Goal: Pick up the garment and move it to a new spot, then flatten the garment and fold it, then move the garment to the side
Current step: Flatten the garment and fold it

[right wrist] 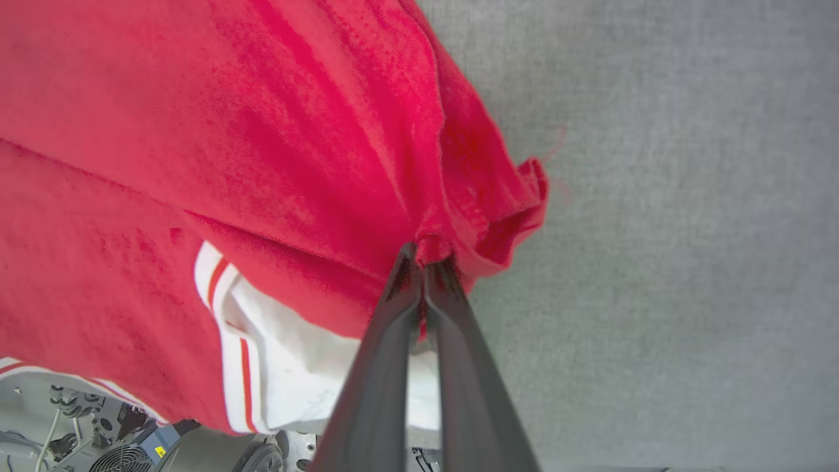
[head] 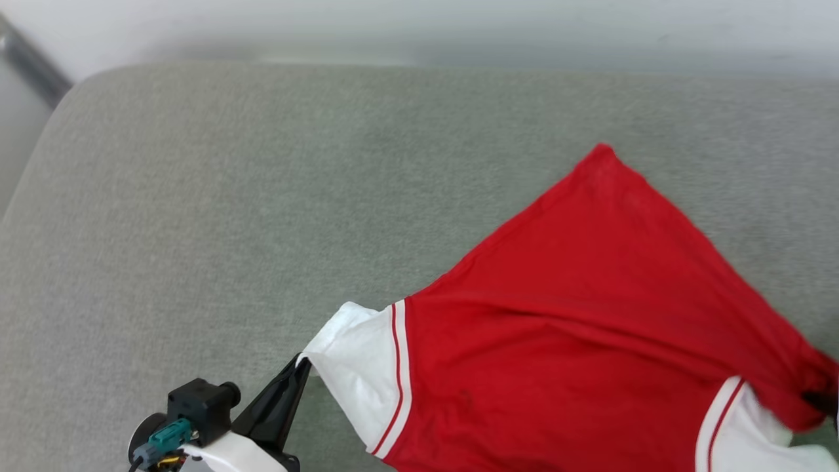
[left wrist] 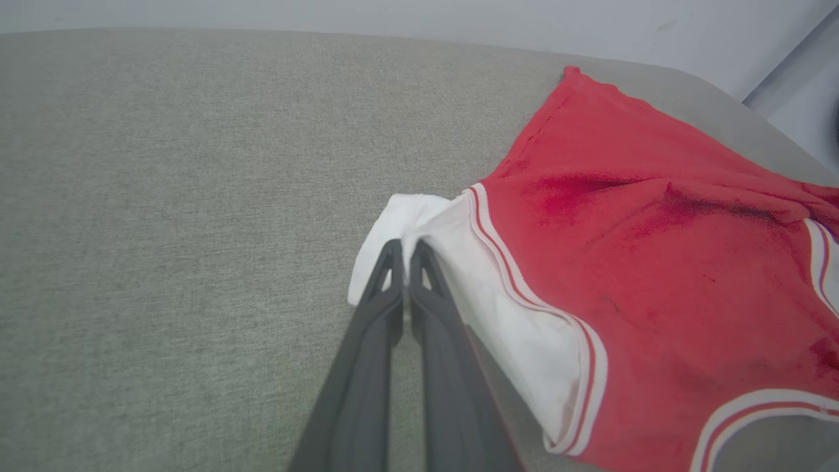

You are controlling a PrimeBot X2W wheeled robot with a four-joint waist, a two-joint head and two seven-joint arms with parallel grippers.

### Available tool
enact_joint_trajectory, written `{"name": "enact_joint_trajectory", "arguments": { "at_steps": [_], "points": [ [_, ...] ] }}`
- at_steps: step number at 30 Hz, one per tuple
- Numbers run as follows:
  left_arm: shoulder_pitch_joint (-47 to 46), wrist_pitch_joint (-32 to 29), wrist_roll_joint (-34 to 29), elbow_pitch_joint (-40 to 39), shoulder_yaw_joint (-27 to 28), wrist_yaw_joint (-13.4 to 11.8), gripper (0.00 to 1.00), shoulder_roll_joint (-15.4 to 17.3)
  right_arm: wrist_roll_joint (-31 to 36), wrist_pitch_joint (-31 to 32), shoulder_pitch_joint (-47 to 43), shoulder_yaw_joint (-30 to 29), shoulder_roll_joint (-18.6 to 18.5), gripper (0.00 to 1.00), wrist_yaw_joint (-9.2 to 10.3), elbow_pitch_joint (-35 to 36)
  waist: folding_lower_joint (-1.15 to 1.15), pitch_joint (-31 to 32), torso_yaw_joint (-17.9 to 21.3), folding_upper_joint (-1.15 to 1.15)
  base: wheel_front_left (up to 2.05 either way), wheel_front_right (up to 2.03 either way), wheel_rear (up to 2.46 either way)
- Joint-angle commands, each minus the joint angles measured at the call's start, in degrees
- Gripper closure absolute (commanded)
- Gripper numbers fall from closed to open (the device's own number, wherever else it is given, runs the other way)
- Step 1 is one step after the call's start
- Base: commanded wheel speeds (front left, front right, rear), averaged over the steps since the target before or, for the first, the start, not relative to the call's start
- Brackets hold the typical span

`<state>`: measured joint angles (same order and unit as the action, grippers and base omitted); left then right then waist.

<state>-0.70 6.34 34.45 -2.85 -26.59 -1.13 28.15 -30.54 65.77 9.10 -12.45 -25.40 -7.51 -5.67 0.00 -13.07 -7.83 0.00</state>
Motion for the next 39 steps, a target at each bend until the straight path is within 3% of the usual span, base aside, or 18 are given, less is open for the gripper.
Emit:
{"name": "enact_joint_trajectory", "arguments": {
  "at_steps": [1,10,17,18,19,31,39],
  "points": [
    [1.0,0.6,0.4,-0.2,0.5,-0.6,1.0,-0.1,-0.7,-0.4,-2.7,-0.3,0.8,1.0,0.04,1.0,0.0,3.1,2.9,0.0,0.0,0.0,0.0],
    [2.4,1.2,1.3,0.0,0.5,-1.8,1.0,-1.0,-1.6,-2.8,-14.9,-1.9,4.2,1.0,0.04,6.2,0.0,6.2,5.2,0.0,0.0,0.0,0.0],
    [2.7,1.6,1.5,0.0,0.3,-1.8,1.0,-1.0,-2.3,-4.9,-17.9,-1.4,5.5,1.0,0.04,6.3,0.0,7.0,5.6,0.0,0.0,0.0,0.0],
    [2.7,1.6,1.5,0.0,0.3,-1.7,1.0,-0.9,-2.4,-5.6,-17.4,-1.2,5.3,0.93,0.03,6.6,0.0,7.0,5.6,0.0,0.0,0.0,0.0],
    [2.7,1.7,1.5,0.0,0.2,-1.8,1.0,-0.9,-2.8,-6.1,-16.8,-1.2,5.1,0.0,0.04,6.7,0.0,7.1,5.6,0.0,0.0,0.0,0.0],
    [0.9,1.6,0.3,-2.6,-0.3,-2.0,1.0,-0.2,-5.8,-4.1,-5.5,3.2,-1.5,0.0,0.03,15.5,0.0,4.5,3.8,0.0,0.0,0.0,0.0],
    [-2.7,1.1,-1.6,-6.3,-1.3,-1.2,1.0,-0.1,-1.3,-0.9,10.5,7.6,-0.5,0.0,0.04,12.1,0.0,-1.9,-0.2,0.0,0.0,0.0,0.0]
  ]
}}
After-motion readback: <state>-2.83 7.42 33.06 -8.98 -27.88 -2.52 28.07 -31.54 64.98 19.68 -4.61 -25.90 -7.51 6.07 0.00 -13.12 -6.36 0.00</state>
